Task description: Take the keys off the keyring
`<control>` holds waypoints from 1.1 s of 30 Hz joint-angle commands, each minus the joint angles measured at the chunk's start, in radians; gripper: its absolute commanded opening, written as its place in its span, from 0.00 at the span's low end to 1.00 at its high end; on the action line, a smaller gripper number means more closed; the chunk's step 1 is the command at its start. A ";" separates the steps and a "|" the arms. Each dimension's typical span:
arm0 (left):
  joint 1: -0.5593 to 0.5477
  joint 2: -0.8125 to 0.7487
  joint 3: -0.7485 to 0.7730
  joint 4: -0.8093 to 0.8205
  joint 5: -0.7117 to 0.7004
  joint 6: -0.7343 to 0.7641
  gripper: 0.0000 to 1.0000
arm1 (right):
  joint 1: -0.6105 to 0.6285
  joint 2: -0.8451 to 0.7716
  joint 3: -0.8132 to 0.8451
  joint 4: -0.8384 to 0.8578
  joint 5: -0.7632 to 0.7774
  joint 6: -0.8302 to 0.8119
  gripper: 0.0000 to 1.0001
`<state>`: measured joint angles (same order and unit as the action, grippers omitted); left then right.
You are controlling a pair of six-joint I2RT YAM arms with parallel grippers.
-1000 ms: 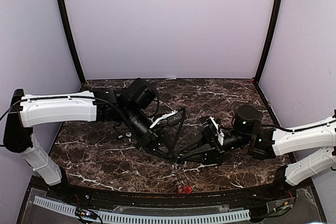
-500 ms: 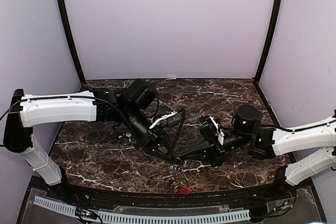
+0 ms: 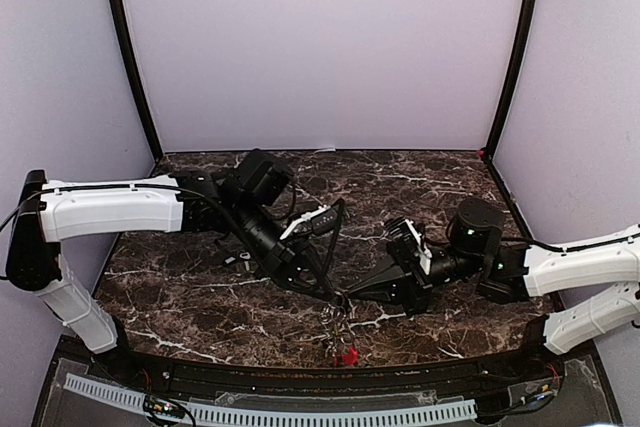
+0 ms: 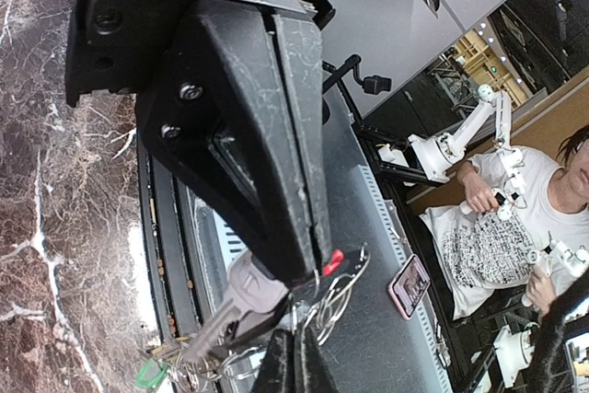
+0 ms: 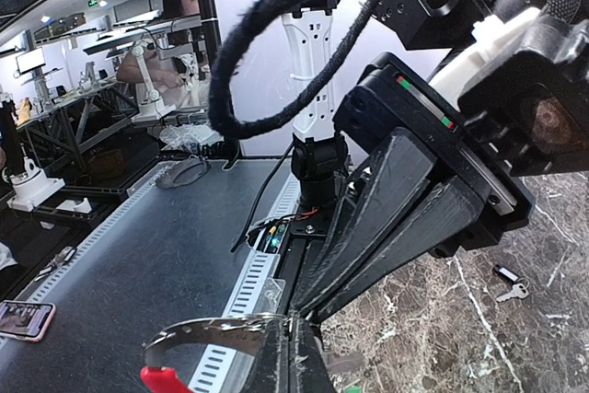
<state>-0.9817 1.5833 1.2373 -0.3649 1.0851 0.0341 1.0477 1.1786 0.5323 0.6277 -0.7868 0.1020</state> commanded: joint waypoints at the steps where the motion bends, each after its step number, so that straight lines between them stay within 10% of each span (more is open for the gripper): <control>1: 0.036 -0.062 -0.028 0.066 0.042 -0.022 0.00 | 0.002 0.017 0.006 0.015 -0.066 0.001 0.00; 22: 0.077 -0.129 -0.133 0.284 0.069 -0.149 0.00 | 0.004 0.001 -0.064 0.128 0.103 0.045 0.01; 33: 0.084 -0.131 -0.126 0.285 0.075 -0.151 0.00 | 0.067 -0.067 -0.088 0.074 0.384 -0.021 0.47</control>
<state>-0.9054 1.4998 1.1107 -0.1055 1.1225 -0.1135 1.0748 1.1088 0.4236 0.7174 -0.5247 0.1322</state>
